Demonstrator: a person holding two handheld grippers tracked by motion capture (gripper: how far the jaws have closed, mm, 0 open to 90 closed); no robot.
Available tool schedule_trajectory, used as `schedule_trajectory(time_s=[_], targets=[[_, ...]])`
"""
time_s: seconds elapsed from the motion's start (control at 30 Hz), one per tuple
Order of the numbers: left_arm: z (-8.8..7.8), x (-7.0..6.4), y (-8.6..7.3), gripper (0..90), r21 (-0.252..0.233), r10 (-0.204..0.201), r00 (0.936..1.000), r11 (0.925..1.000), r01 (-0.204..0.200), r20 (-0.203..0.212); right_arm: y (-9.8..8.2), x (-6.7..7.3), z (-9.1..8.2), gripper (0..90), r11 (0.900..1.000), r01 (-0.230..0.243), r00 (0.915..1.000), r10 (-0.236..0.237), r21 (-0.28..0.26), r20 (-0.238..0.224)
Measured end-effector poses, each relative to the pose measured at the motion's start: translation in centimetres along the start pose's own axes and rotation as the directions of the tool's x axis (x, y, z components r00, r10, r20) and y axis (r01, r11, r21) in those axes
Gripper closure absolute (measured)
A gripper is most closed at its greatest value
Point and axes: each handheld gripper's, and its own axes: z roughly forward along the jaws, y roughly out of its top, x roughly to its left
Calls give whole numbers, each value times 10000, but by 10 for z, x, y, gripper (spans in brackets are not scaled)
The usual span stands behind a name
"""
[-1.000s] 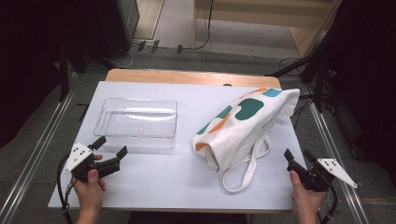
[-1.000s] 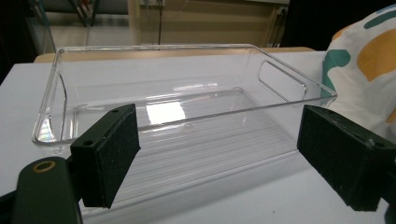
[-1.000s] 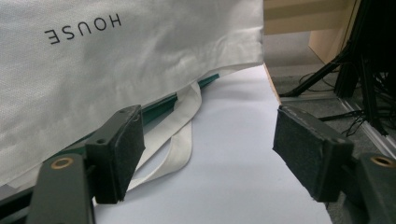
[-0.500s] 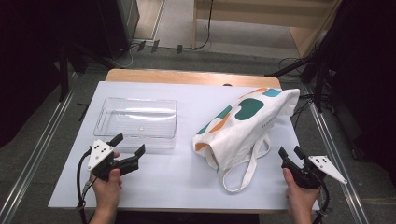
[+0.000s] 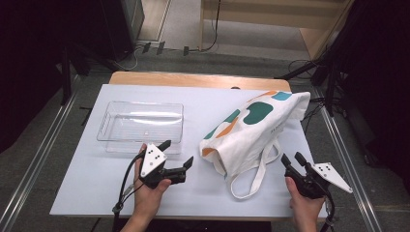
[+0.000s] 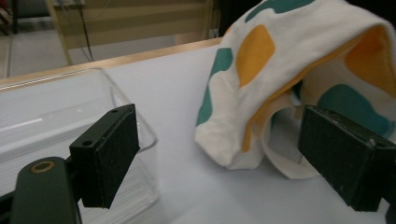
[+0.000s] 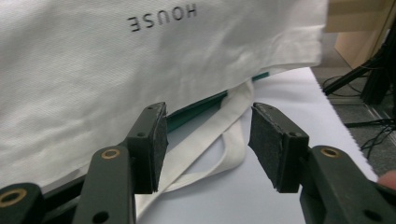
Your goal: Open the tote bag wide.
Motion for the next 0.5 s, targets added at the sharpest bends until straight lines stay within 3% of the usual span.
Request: schedule_trajectory(time_s=[0.1,0.2,0.23,0.27,0.33,0.4,0.5], targets=[[5,-8,0,134,54,107,9997,9999,-108,201,-1,3,1,492,10000,89,9999,-88,40,-145],[13,-23,0,130,136,273,9984,9995,-280,490,-4,14,3,567,9998,76,9969,-62,180,-781],[13,-23,0,130,136,273,9984,9995,-280,490,-4,14,3,567,9998,76,9969,-62,180,-781],[16,-29,-1,130,160,409,9977,9990,-418,536,-5,21,5,632,9996,89,9907,-50,279,-1357],[18,-32,0,127,175,466,9974,9987,-476,549,-6,24,6,651,9994,144,9871,-94,303,-1597],[22,-38,1,121,158,432,9966,9989,-444,701,-8,42,12,726,9972,536,9714,-399,525,-2340],[27,-45,2,91,250,577,9952,9979,-599,796,-9,55,19,769,9952,605,9591,-366,770,-2807]])
